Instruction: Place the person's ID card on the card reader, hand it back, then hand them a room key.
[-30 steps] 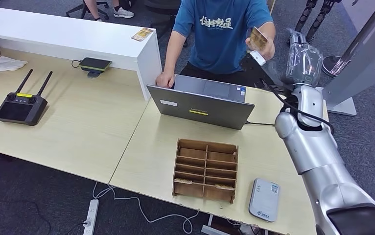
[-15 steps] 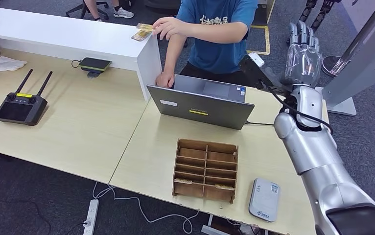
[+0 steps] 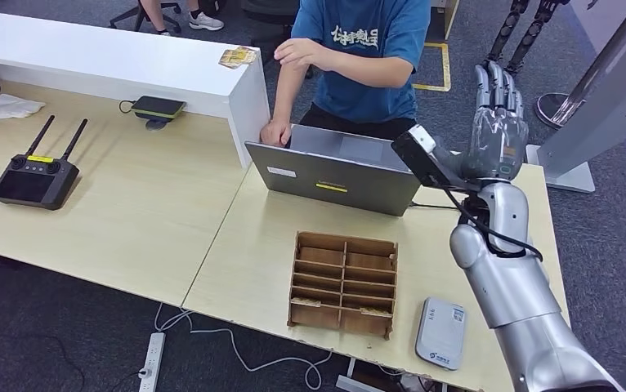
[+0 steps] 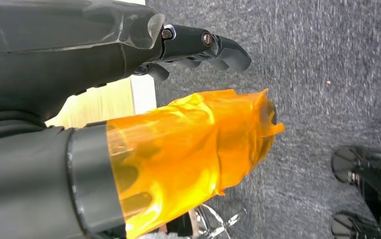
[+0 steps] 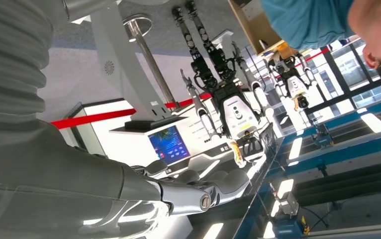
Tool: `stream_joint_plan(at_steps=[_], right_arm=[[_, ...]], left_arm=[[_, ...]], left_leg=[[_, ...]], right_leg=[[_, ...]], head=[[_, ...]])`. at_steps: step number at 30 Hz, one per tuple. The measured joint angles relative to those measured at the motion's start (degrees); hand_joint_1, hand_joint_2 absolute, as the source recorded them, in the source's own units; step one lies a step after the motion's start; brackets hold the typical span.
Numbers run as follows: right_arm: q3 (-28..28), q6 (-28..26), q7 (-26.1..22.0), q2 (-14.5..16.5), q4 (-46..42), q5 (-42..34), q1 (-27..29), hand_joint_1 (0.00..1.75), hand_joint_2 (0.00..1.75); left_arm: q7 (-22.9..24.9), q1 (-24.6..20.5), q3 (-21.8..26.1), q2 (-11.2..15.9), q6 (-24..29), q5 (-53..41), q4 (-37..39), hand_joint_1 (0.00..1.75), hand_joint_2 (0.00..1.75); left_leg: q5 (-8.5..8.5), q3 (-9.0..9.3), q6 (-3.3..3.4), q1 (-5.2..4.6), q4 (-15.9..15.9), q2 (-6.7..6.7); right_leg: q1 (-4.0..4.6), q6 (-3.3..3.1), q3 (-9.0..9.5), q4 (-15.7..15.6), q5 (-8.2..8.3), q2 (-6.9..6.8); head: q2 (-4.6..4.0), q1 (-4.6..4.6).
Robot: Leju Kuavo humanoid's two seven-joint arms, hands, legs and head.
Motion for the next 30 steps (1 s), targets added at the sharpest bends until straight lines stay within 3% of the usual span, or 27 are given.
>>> stream_joint_plan(at_steps=[12,30], right_arm=[[-1.54,-2.81,-2.91,-2.13,-12.86,0.98,13.53,0.00,1.75],[-3.93,-6.83,-6.09,-3.54,-25.54,4.14,31.84,0.00,1.75]], left_arm=[[1.71,0.36,0.00,-4.29,-2.96,4.24,-6.38,0.00,0.00],[2.23,0.49,0.00,-4.75,-1.27,8.25,-7.26,0.00,0.00]], left_leg=[[-0.03,-0.03,-0.01,0.00,0.00,0.00],[-0.07,-0.11,0.03,0.00,0.00,0.00]], right_leg=[[0.00,0.00,-0.04,-0.01,-0.01,0.00],[0.00,0.01,-0.08,-0.01,-0.06,-0.01]], head=[[0.00,-0.01],[0.00,-0.02]])
